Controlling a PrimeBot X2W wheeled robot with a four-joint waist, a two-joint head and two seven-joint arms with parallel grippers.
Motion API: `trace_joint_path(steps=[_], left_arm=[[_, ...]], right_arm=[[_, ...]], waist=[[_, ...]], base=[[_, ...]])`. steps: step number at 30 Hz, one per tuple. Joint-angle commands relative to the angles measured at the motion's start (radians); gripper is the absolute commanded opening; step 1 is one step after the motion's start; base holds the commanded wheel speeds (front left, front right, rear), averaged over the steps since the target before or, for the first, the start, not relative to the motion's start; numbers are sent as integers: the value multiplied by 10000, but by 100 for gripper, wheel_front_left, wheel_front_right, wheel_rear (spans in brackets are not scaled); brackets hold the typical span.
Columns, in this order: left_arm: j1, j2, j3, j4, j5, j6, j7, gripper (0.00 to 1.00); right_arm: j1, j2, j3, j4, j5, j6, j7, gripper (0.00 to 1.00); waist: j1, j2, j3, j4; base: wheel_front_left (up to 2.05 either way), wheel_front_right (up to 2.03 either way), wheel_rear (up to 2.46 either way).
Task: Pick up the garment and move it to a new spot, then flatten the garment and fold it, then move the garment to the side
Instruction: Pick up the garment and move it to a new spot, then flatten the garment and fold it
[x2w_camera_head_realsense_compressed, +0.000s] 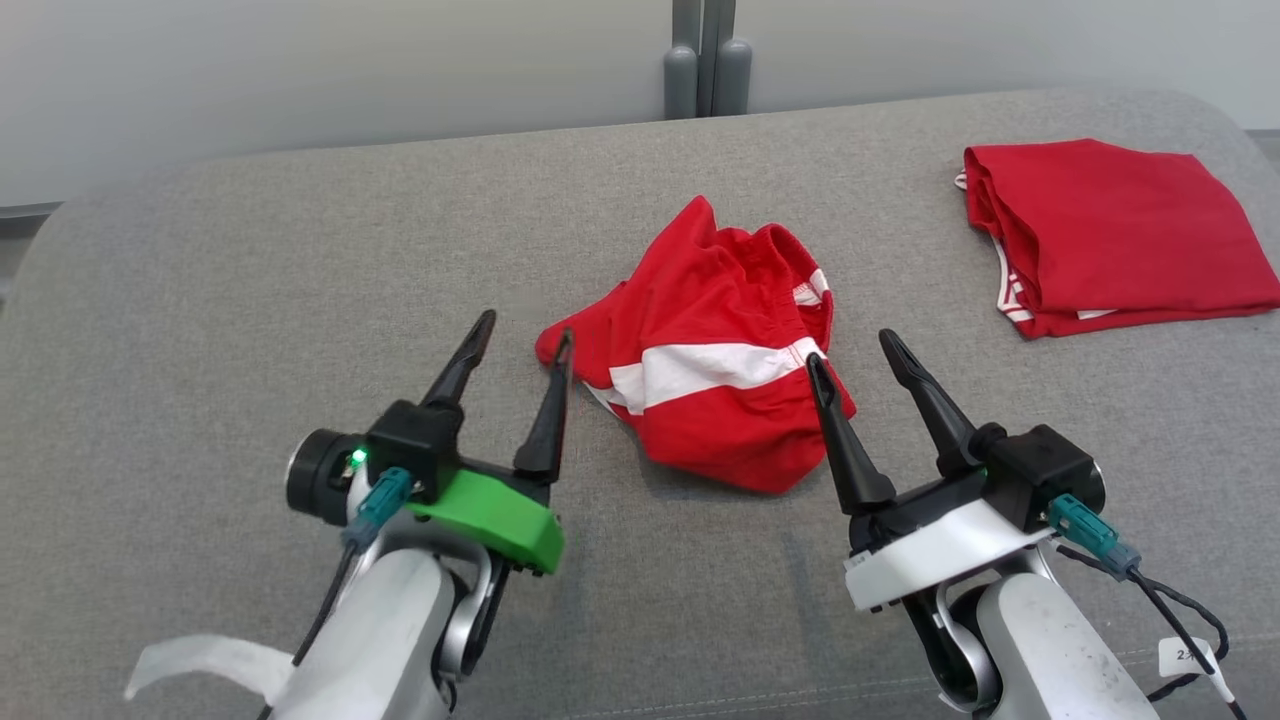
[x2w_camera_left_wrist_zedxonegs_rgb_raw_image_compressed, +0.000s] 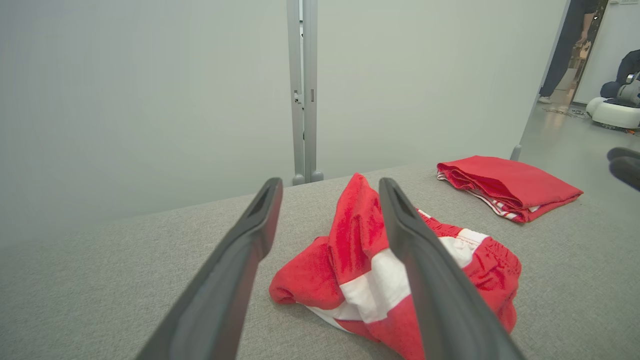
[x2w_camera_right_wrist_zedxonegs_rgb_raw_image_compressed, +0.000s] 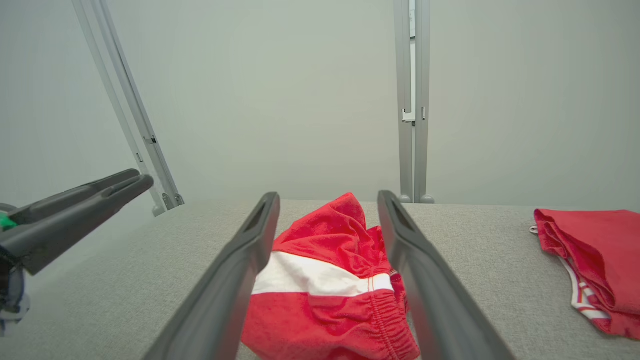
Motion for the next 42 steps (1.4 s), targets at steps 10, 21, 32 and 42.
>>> trace_joint_path(steps=[10,21,32,42], left_arm=[[2159,439,2448,-1493,767,490,-3,100],[4043,378,4039,-2544,1215,700,-5,100],[4799,27,4711,-2576,1439,502,-5,100],[4818,-306,4993,-2528,1665,103,-5,100]], right_arm=[[421,-31,-267,61,-104,0,-37,100],[893,-33,-764,135,-173,0,-18,100],[1313,-30,-1572,267,-107,0,-3,100],[1285,-31,-1651,242,-34,0,-3,100]], waist=[[1,-1,-416,326],[1,-1,-765,612],[1,-1,-849,548],[1,-1,-778,395]], base=[[0,0,0],[0,0,0],[0,0,0],[0,0,0]])
